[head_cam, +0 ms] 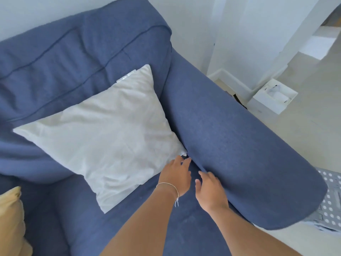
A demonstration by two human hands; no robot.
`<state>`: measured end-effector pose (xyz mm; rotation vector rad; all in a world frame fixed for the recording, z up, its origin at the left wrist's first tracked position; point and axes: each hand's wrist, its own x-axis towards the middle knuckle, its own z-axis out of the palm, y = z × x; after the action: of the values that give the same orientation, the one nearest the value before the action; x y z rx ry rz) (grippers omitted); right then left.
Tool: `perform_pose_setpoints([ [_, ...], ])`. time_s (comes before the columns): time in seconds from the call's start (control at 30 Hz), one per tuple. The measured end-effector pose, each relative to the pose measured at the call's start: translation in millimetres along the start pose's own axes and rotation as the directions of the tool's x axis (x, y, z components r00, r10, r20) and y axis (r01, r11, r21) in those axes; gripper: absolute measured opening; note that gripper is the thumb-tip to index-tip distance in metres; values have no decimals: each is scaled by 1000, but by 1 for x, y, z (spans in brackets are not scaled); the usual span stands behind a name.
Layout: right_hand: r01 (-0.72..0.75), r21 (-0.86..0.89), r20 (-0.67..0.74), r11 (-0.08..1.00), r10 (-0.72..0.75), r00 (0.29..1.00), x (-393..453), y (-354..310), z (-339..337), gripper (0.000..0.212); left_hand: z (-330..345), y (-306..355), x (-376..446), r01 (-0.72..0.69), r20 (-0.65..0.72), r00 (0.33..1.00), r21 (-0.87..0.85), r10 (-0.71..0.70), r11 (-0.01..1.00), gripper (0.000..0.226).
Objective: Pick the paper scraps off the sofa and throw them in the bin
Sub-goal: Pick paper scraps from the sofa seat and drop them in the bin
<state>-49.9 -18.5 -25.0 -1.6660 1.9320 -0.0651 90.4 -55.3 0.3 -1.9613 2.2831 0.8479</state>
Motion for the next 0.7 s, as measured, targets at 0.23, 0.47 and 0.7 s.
perform_pose_setpoints([
  [0.23, 9, 0, -97, 1000, -9, 995, 76, -15, 57, 34, 43, -23, 62, 53, -52, 997, -31, -54, 998, 35],
  [0.47, -133, -30, -229, 991, 123, 966, 125, -42, 79, 12, 64, -58, 56, -10, -180, 984, 10, 12, 1000, 42],
  [0.7, -142, 42, -296, 989, 148, 944, 124, -47, 80, 16, 62, -63, 57, -6, -142, 990, -35, 1, 999, 51],
])
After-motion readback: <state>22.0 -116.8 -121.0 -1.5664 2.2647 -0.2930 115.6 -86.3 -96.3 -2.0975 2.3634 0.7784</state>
